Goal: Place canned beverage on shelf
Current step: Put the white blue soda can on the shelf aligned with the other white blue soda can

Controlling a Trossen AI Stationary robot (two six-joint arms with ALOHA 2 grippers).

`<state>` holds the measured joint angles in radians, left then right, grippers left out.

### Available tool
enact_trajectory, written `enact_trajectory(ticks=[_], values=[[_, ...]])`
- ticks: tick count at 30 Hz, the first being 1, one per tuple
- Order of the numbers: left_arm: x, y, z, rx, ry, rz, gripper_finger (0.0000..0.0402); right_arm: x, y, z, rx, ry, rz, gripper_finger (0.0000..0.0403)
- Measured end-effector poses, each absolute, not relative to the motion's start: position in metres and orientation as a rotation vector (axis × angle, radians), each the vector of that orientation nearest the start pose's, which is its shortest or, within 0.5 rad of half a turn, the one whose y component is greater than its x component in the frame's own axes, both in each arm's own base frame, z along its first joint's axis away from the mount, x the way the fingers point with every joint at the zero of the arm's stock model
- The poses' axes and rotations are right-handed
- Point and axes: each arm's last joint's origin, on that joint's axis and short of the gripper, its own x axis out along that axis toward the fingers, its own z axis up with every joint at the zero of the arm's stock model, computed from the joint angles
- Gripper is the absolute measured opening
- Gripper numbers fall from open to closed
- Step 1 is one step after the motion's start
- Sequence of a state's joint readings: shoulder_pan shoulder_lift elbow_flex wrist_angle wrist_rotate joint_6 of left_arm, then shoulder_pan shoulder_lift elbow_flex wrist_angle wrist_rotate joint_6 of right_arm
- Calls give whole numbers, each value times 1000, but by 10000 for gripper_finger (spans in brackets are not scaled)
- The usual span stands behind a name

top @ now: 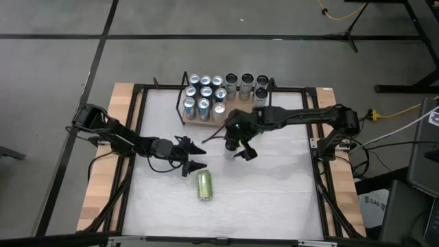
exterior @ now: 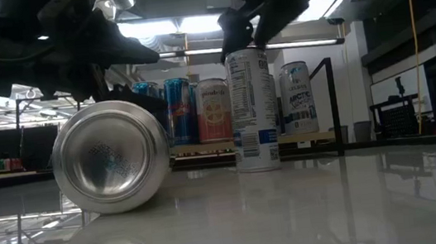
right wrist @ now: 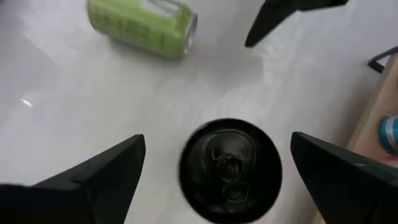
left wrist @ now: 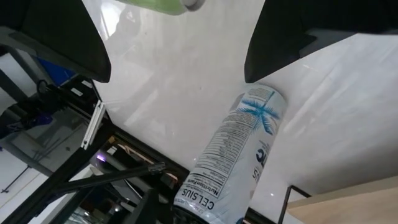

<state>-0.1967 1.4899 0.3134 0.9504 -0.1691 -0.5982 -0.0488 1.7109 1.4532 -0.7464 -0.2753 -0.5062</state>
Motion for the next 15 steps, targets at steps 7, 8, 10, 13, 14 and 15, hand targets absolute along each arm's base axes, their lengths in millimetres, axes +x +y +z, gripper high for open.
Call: enact_trajectory(ticks=[7, 8, 10, 13, 14, 15], values=[[238, -46, 142, -555, 227, 27, 364, 366, -12, 267, -371, 980, 380, 390], [238, -46, 142, -554, 227, 25, 364, 366, -12, 267, -371, 978, 379, 390], [237, -47, 142, -554, 228, 21, 364, 366, -12, 265, -370, 990, 382, 390], [237, -48, 142, -554, 229, 21, 364, 367, -12, 264, -369, 994, 385, 390], [237, -47, 142, -554, 229, 21, 364, 367, -12, 263, -368, 997, 387, 390], [237, -47, 142, -554, 228, 22, 364, 367, -12, 262, -367, 1001, 388, 390]])
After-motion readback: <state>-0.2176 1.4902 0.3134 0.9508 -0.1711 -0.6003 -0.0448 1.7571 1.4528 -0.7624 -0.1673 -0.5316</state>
